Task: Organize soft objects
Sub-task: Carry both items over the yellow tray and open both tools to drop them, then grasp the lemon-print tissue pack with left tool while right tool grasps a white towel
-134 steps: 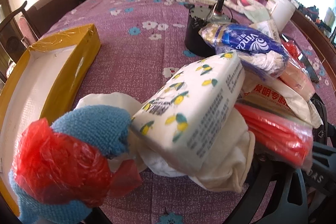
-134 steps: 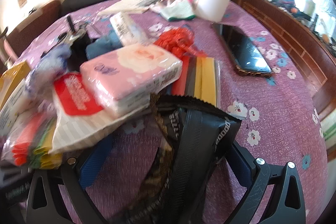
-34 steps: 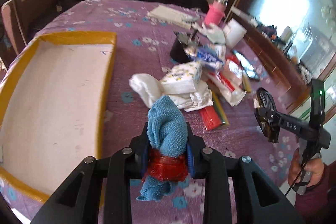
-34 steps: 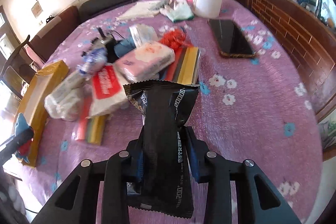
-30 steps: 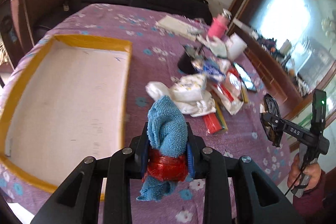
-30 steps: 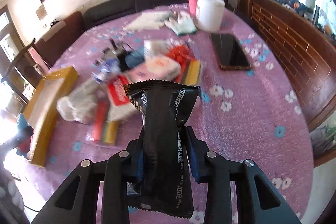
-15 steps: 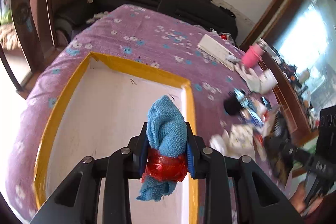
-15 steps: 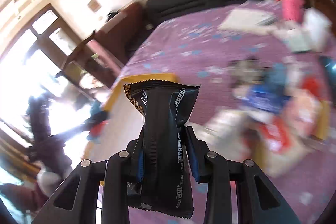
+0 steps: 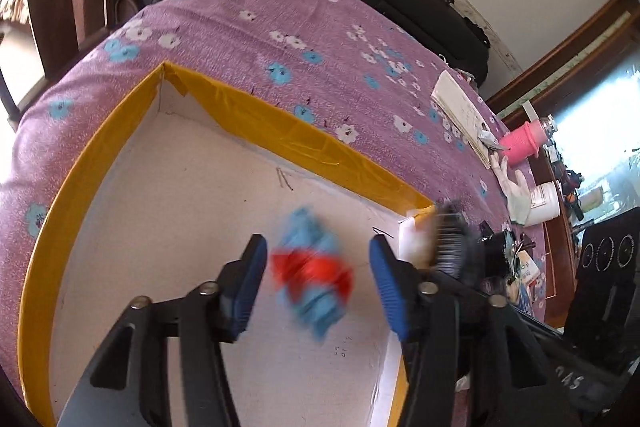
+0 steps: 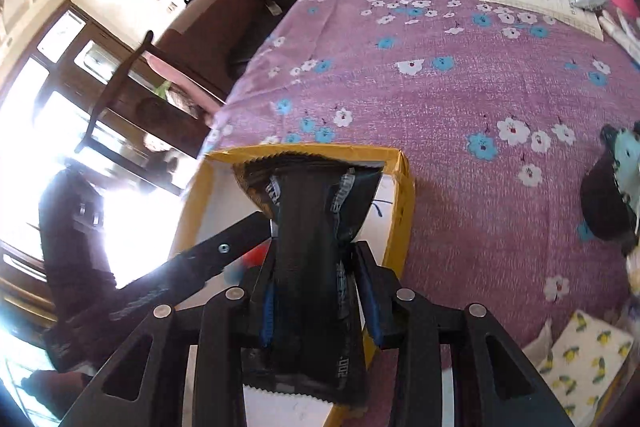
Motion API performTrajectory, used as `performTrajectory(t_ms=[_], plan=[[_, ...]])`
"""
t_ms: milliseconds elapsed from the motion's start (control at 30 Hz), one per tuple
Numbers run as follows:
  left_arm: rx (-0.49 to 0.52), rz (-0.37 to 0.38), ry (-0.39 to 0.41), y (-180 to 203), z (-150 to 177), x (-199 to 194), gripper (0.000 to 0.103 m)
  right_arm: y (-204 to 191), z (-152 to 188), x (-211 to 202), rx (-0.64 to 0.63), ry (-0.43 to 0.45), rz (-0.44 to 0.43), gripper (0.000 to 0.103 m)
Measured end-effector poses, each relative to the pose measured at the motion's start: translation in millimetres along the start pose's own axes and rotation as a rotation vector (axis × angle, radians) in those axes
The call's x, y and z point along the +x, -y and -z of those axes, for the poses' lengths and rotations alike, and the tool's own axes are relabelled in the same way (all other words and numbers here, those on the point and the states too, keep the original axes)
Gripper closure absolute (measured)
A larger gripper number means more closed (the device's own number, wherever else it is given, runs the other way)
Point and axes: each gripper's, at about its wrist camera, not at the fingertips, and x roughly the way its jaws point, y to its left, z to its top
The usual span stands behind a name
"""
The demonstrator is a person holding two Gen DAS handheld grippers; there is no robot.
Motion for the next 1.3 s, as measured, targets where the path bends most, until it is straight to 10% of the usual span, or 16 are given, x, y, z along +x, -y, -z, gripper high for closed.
performTrajectory(t_ms=[167, 433, 733, 1067, 1300], plan=[[-0.014, -0.002, 0.022, -4.5, 4.0, -13.2, 0.043, -2.1, 0.5, -18.3, -0.061, 0.048, 0.04, 0.039], [0.07, 0.12, 0.115, 28.4, 72.0, -91.1, 0.029, 37.2, 20.2, -82.7, -0.147, 0.103, 0.192, 0.039], [0.174, 0.152, 0.169, 74.9, 153.4, -121.1, 0.026, 61.5, 52.5, -47.8, -0.202, -0.041, 0.368, 0.053], [0.284, 0.114, 0.159, 108.1, 185.8, -119.0, 0.026, 85.7, 129.5, -122.5, -0.2, -0.139, 0.054, 0.056], [0.342, 0.106, 0.086, 135.6, 216.3, -93.4, 0.026, 138.8, 164.5, -185.2, -0.124, -0.049, 0.157, 0.054]])
